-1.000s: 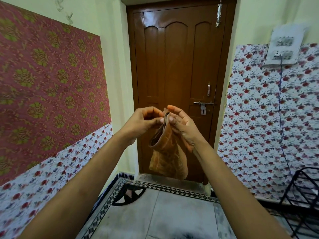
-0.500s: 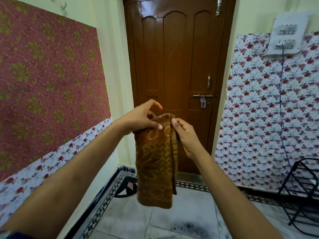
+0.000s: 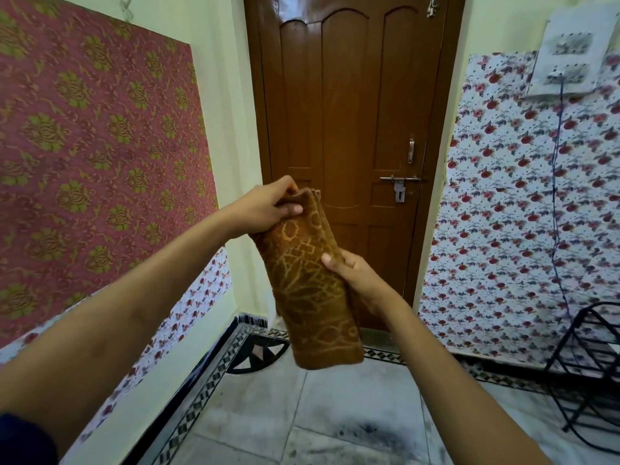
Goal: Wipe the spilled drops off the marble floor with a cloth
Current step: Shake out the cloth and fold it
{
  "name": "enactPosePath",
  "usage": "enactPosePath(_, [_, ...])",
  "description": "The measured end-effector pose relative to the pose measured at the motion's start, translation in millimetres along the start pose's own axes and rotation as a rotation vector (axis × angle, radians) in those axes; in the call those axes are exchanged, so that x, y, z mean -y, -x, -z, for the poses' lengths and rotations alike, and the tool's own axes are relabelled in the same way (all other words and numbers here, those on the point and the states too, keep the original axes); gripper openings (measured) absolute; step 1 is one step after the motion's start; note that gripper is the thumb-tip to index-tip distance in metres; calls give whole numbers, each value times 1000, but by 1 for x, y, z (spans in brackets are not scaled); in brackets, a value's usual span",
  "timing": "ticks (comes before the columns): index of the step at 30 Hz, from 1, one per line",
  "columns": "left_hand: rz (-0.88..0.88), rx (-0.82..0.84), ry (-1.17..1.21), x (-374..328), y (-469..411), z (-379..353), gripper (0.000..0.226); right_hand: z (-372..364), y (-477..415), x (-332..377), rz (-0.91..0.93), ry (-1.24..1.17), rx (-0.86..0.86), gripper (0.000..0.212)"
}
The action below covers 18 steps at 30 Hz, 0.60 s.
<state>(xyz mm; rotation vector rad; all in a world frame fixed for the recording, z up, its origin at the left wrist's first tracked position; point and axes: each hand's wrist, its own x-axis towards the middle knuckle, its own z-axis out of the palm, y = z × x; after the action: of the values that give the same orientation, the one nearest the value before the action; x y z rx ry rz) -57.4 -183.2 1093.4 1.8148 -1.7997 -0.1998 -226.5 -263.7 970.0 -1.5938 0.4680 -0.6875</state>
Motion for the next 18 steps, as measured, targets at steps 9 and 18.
enactPosePath(9, [228,-197,310,23,-8,39,19,-16,14,-70,-285,-409,-72,33])
enactPosePath(18, [507,-136,381,88,14,-12,42,-2,0,-52,-312,-341,-587,28])
